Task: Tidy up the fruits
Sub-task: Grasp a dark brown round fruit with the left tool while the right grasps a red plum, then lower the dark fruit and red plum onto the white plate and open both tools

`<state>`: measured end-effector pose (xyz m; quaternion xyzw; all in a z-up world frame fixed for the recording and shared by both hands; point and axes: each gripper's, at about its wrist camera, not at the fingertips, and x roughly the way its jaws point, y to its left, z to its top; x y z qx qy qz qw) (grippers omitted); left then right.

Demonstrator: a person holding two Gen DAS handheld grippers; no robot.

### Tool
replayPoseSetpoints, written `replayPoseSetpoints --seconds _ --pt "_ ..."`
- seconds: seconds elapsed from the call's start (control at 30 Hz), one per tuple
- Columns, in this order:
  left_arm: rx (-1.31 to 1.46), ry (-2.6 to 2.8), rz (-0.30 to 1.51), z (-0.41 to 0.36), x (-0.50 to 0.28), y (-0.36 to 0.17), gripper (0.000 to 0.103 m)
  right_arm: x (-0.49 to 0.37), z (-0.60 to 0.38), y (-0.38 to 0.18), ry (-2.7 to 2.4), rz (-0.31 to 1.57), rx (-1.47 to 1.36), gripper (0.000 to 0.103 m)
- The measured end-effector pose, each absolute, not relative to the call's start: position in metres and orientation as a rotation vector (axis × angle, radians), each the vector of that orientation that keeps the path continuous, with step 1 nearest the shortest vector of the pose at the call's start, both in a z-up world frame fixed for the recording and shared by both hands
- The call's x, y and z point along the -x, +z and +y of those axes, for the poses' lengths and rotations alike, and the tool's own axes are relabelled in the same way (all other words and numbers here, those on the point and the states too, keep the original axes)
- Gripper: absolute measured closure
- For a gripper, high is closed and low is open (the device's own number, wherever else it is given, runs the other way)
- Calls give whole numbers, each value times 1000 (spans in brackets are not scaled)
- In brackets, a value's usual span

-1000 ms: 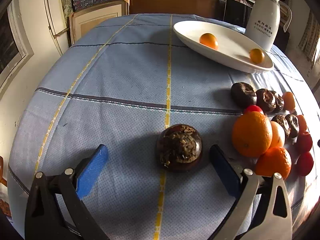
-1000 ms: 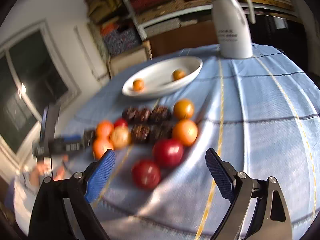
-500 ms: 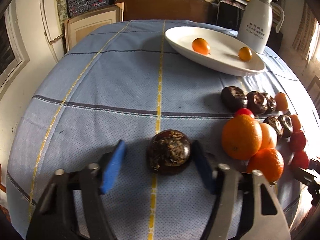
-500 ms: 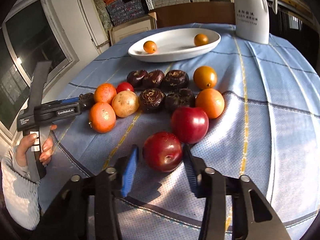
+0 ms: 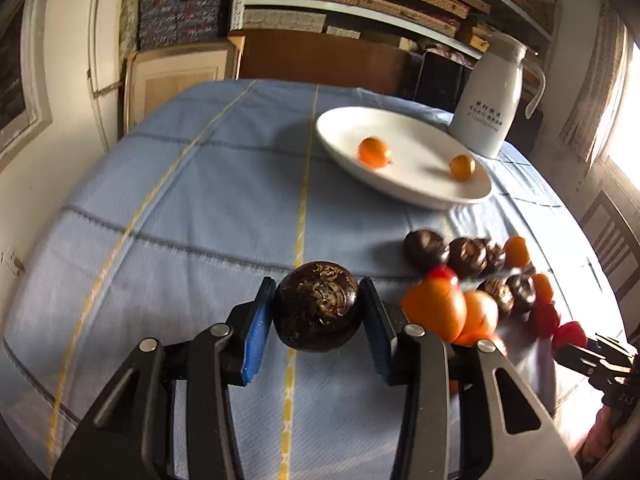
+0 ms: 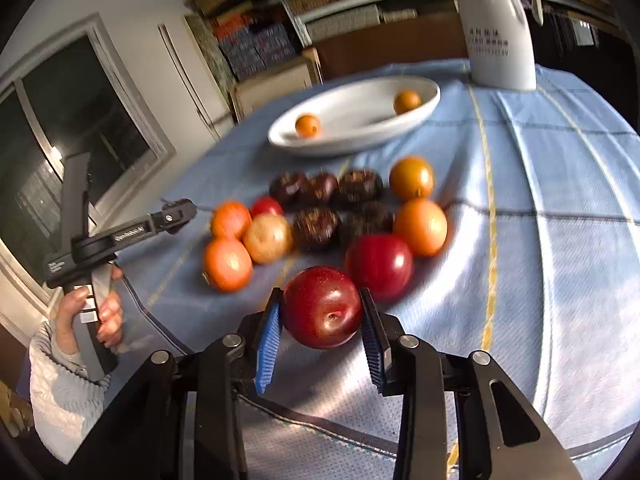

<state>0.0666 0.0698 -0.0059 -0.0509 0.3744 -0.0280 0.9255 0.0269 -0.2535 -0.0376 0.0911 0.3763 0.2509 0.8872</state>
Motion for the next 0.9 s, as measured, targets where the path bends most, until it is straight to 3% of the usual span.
replayPoseSetpoints --seconds 0.3,0.67,0.7,0.8,0.9 --pt "2 -128 741 10 -143 27 61 -112 -242 9 440 723 -137 65" --pt "-6 -151 808 -14 -224 0 58 -217 -212 -5 380 743 -150 64" --pt "6 -164 811 -12 -226 0 53 -220 -213 -7 376 742 -163 64" --pt "27 -150 772 -4 -223 4 18 -224 -225 -11 404 757 -241 59" --pt "28 -127 749 1 -220 8 15 -217 -233 -9 381 740 -254 53"
